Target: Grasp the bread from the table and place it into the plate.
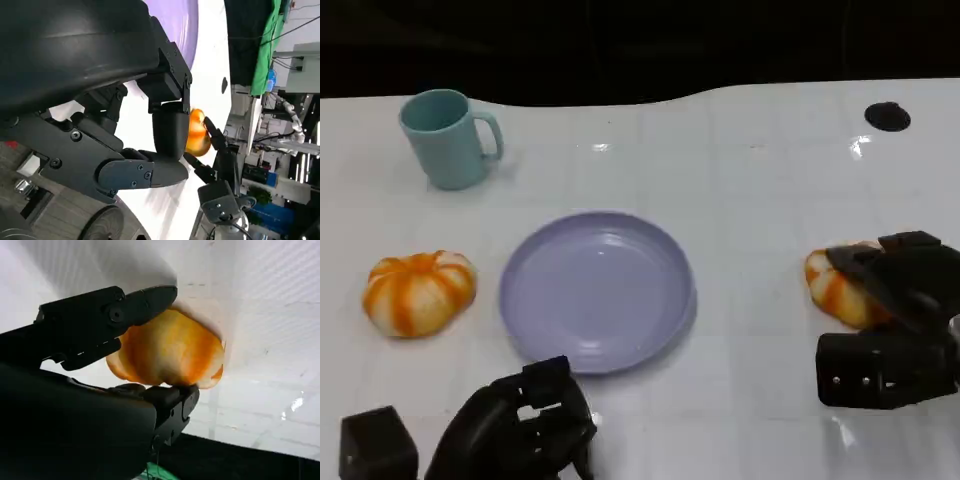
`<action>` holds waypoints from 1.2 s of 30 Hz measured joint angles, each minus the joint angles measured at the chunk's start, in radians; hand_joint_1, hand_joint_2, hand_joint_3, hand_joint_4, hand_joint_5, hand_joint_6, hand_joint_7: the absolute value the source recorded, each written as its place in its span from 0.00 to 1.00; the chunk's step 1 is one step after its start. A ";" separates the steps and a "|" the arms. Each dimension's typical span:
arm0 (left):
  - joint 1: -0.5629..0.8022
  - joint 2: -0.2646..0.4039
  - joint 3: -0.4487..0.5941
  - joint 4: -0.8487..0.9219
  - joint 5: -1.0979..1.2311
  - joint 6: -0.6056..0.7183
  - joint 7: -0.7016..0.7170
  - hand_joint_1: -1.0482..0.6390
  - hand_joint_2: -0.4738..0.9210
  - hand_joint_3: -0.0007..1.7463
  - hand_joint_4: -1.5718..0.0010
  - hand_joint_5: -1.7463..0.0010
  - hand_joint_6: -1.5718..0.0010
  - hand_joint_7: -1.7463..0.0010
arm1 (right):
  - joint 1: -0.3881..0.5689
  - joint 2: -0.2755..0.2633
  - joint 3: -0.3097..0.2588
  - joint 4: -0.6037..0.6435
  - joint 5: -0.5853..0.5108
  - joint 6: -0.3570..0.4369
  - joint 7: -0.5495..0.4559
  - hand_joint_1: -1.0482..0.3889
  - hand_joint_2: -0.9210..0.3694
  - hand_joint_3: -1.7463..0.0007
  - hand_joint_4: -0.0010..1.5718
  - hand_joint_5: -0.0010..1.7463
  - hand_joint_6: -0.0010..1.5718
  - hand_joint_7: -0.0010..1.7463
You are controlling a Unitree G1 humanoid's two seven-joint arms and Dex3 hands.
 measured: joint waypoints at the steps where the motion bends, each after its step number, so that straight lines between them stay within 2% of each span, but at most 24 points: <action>1: 0.001 0.000 0.000 -0.002 0.000 0.001 0.000 0.28 0.85 0.33 0.51 0.00 0.52 0.18 | -0.006 0.003 0.004 0.016 0.002 0.000 -0.001 0.38 0.04 1.00 0.11 0.09 0.21 0.00; 3: 0.002 0.000 -0.001 -0.004 0.001 0.001 0.002 0.28 0.84 0.33 0.51 0.00 0.52 0.18 | -0.021 0.007 0.010 0.044 0.012 -0.002 -0.007 0.40 0.04 1.00 0.14 0.08 0.23 0.01; 5: 0.002 0.000 -0.001 -0.005 0.001 0.001 0.002 0.28 0.84 0.34 0.51 0.00 0.52 0.18 | -0.034 0.012 0.010 0.073 0.026 -0.008 -0.012 0.45 0.02 1.00 0.23 0.08 0.28 0.02; 6: 0.002 0.000 -0.001 -0.005 0.001 0.001 0.002 0.28 0.84 0.34 0.51 0.00 0.52 0.18 | -0.040 0.015 0.010 0.086 0.036 -0.012 -0.015 0.52 0.01 0.99 0.34 0.09 0.37 0.03; 7: 0.002 0.000 -0.001 -0.005 0.001 0.001 0.001 0.28 0.84 0.34 0.51 0.00 0.52 0.18 | -0.046 0.019 0.009 0.103 0.052 -0.023 -0.026 0.58 0.00 0.97 0.52 0.14 0.49 0.06; 8: 0.002 0.000 -0.001 -0.004 0.001 0.001 0.001 0.28 0.84 0.34 0.51 0.00 0.52 0.18 | -0.049 0.023 0.004 0.117 0.069 -0.039 -0.044 0.60 0.00 0.94 0.59 0.28 0.58 0.06; 10: 0.002 -0.001 -0.001 -0.004 0.001 -0.001 0.001 0.28 0.84 0.34 0.51 0.00 0.52 0.18 | -0.058 0.025 -0.004 0.153 0.100 -0.086 -0.100 0.63 0.00 0.87 0.59 0.66 0.74 0.09; 11: 0.002 -0.001 -0.001 -0.004 0.001 -0.001 0.001 0.28 0.84 0.34 0.51 0.00 0.52 0.18 | -0.064 0.025 -0.005 0.176 0.109 -0.114 -0.132 0.63 0.00 0.84 0.59 0.81 0.79 0.12; 12: 0.002 -0.001 -0.001 -0.004 0.001 -0.001 0.001 0.28 0.84 0.34 0.50 0.00 0.52 0.18 | -0.069 0.025 -0.005 0.198 0.114 -0.142 -0.163 0.63 0.01 0.82 0.58 0.88 0.79 0.19; 14: 0.002 -0.001 -0.002 -0.004 0.001 -0.001 0.001 0.28 0.84 0.34 0.50 0.00 0.52 0.18 | -0.075 0.025 0.000 0.239 0.117 -0.195 -0.226 0.62 0.05 0.76 0.54 0.97 0.60 0.58; 16: 0.002 -0.001 -0.002 -0.004 0.001 -0.001 0.001 0.28 0.84 0.34 0.50 0.00 0.52 0.18 | -0.078 0.025 0.004 0.267 0.117 -0.232 -0.270 0.62 0.08 0.73 0.52 0.99 0.50 0.78; 17: 0.003 -0.001 -0.002 -0.005 0.001 -0.001 0.002 0.27 0.84 0.34 0.50 0.00 0.52 0.18 | -0.079 0.025 0.004 0.276 0.119 -0.243 -0.285 0.61 0.09 0.72 0.52 1.00 0.46 0.85; 18: 0.003 -0.001 -0.002 -0.005 0.001 -0.001 0.002 0.27 0.84 0.34 0.50 0.00 0.52 0.19 | -0.079 0.026 0.004 0.282 0.123 -0.252 -0.298 0.61 0.09 0.71 0.52 1.00 0.45 0.87; 21: 0.003 -0.001 -0.002 -0.005 0.001 -0.001 0.001 0.28 0.84 0.34 0.50 0.00 0.52 0.19 | -0.079 0.032 0.003 0.294 0.134 -0.265 -0.320 0.61 0.11 0.70 0.52 1.00 0.47 0.83; 24: 0.003 -0.002 -0.004 -0.005 0.000 0.001 0.001 0.28 0.84 0.34 0.50 0.00 0.52 0.19 | -0.076 0.041 0.000 0.297 0.144 -0.275 -0.346 0.63 0.16 0.64 0.53 1.00 0.46 0.87; 27: 0.003 -0.003 -0.006 -0.005 0.000 0.001 0.001 0.28 0.84 0.34 0.50 0.00 0.52 0.19 | -0.070 0.047 -0.005 0.297 0.162 -0.295 -0.383 0.67 0.20 0.63 0.53 1.00 0.48 0.88; 31: 0.003 -0.003 -0.008 -0.005 0.001 0.003 0.002 0.28 0.84 0.34 0.50 0.00 0.52 0.19 | -0.063 0.055 -0.017 0.267 0.174 -0.324 -0.436 0.69 0.36 0.42 0.58 1.00 0.53 0.87; 33: 0.003 -0.003 -0.009 -0.005 0.001 0.003 0.002 0.27 0.84 0.34 0.50 0.00 0.52 0.19 | -0.062 0.060 -0.022 0.240 0.174 -0.344 -0.459 0.70 0.40 0.35 0.59 1.00 0.54 0.86; 36: 0.003 -0.003 -0.010 -0.006 0.002 0.004 0.006 0.28 0.84 0.34 0.50 0.00 0.52 0.18 | -0.056 0.072 -0.033 0.189 0.181 -0.356 -0.469 0.70 0.42 0.31 0.60 1.00 0.53 0.88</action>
